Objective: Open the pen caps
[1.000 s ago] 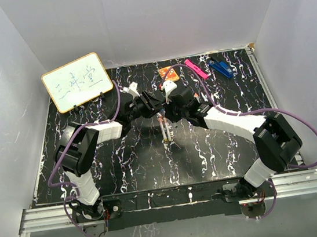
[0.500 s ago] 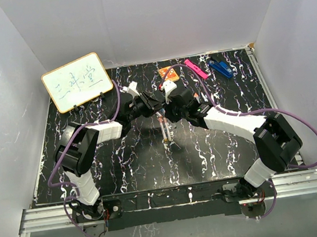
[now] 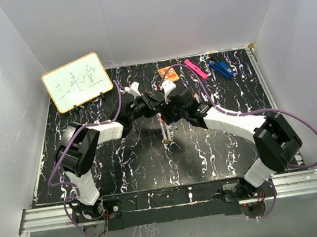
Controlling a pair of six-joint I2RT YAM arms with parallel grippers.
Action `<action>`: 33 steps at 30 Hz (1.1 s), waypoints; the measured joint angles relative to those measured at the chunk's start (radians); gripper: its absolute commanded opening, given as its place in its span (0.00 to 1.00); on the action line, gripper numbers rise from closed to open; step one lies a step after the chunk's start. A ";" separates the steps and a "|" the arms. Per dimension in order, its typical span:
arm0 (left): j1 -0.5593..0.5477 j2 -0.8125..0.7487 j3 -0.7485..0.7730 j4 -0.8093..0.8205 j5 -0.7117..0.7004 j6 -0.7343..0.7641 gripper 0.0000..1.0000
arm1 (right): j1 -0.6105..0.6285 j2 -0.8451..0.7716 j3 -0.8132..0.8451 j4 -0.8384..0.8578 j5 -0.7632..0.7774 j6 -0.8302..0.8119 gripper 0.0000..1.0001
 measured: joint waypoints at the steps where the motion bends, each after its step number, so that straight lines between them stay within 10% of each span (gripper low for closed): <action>1: -0.001 0.000 0.000 0.000 0.000 0.000 0.00 | 0.000 0.001 0.003 0.000 0.000 0.000 0.45; 17: -0.006 -0.027 0.000 -0.017 0.000 0.002 0.00 | 0.000 0.027 0.023 0.002 -0.003 0.000 0.31; 23: -0.006 -0.044 0.000 -0.024 0.000 0.006 0.00 | 0.000 0.034 0.023 0.002 0.000 -0.002 0.01; 33: 0.004 -0.063 0.006 -0.090 -0.024 0.025 0.00 | 0.000 0.037 0.023 -0.002 0.000 0.005 0.00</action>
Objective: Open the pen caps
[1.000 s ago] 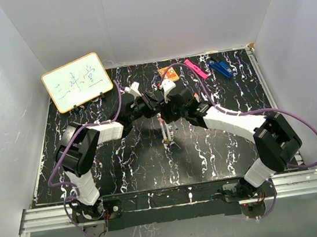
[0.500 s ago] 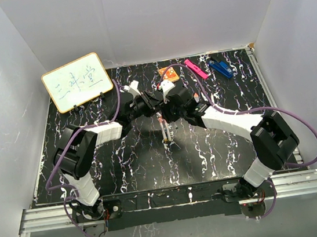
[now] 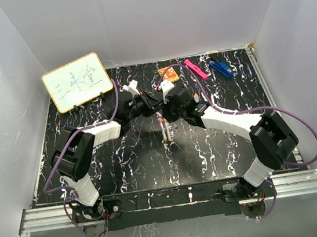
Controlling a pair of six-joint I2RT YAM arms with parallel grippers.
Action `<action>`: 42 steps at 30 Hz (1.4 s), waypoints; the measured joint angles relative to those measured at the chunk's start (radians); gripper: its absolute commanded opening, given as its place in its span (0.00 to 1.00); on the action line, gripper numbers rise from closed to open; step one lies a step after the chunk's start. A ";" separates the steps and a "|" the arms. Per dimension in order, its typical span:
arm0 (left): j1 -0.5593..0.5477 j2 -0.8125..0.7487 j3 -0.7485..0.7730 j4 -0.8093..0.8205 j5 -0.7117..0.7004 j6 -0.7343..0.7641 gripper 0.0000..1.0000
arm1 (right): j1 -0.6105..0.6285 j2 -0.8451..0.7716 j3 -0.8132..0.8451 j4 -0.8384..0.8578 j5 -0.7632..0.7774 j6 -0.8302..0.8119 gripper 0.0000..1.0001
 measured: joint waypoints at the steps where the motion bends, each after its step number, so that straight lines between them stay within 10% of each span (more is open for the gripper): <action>1: 0.006 -0.002 0.004 -0.009 0.002 0.002 0.00 | 0.000 0.000 -0.001 0.006 0.000 0.000 0.00; 20: 0.053 -0.002 0.153 -0.159 0.220 0.002 0.00 | 0.001 -0.193 -0.150 0.158 0.029 0.051 0.00; 28: 0.317 0.026 0.182 -0.181 -0.080 0.062 0.00 | 0.003 -0.326 -0.251 -0.102 0.029 0.074 0.00; 42: 0.285 -0.051 0.105 -0.260 -0.103 0.134 0.00 | 0.002 -0.126 -0.159 -0.077 0.179 0.032 0.00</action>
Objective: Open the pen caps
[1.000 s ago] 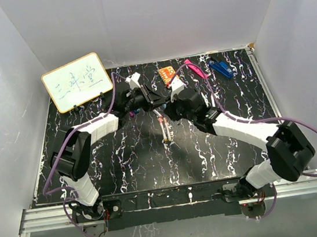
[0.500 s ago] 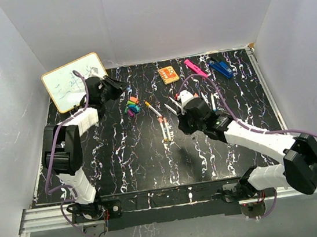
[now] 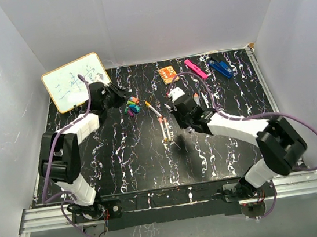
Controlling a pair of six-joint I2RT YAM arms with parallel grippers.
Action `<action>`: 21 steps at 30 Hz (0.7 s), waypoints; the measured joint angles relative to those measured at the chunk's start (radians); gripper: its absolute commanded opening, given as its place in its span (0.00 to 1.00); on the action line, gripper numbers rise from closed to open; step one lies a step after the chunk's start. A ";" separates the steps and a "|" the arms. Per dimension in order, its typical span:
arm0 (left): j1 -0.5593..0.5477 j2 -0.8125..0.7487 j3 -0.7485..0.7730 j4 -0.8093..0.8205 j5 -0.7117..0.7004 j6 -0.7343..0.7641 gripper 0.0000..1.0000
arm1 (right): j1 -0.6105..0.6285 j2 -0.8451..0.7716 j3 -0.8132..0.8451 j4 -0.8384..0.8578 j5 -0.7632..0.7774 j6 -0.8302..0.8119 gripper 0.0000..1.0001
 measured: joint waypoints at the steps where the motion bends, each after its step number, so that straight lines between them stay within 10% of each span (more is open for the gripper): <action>1: 0.003 -0.021 -0.016 -0.021 0.000 0.014 0.00 | -0.002 0.025 0.008 0.014 0.007 -0.011 0.00; 21: 0.137 -0.116 -0.118 -0.188 0.016 0.142 0.00 | -0.043 0.406 0.189 0.217 -0.030 -0.177 0.00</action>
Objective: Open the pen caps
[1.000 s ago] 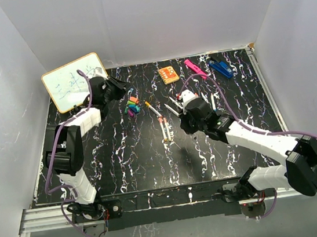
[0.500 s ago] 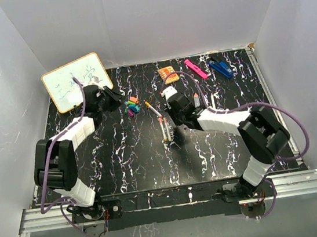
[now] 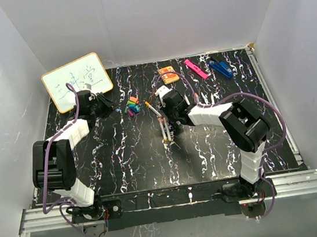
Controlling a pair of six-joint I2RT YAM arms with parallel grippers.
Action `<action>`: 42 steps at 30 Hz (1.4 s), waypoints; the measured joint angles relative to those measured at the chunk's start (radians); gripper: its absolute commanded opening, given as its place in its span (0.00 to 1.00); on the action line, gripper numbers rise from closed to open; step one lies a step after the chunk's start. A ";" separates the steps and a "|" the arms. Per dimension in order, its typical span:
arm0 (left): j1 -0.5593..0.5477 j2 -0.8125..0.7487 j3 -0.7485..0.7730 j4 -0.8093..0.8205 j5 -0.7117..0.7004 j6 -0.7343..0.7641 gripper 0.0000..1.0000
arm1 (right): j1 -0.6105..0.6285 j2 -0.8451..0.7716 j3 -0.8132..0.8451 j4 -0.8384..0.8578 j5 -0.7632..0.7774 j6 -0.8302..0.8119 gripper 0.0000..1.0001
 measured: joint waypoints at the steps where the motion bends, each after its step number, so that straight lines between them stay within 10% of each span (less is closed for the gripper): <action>1: 0.003 0.001 0.000 0.000 0.001 0.002 0.00 | -0.004 0.006 0.005 0.002 -0.004 -0.003 0.00; 18: 0.035 0.098 0.000 0.008 0.024 0.019 0.00 | -0.032 0.092 0.077 0.031 -0.088 -0.019 0.01; 42: 0.041 0.263 0.035 0.036 0.040 0.005 0.19 | -0.046 0.117 0.121 0.021 -0.098 -0.019 0.47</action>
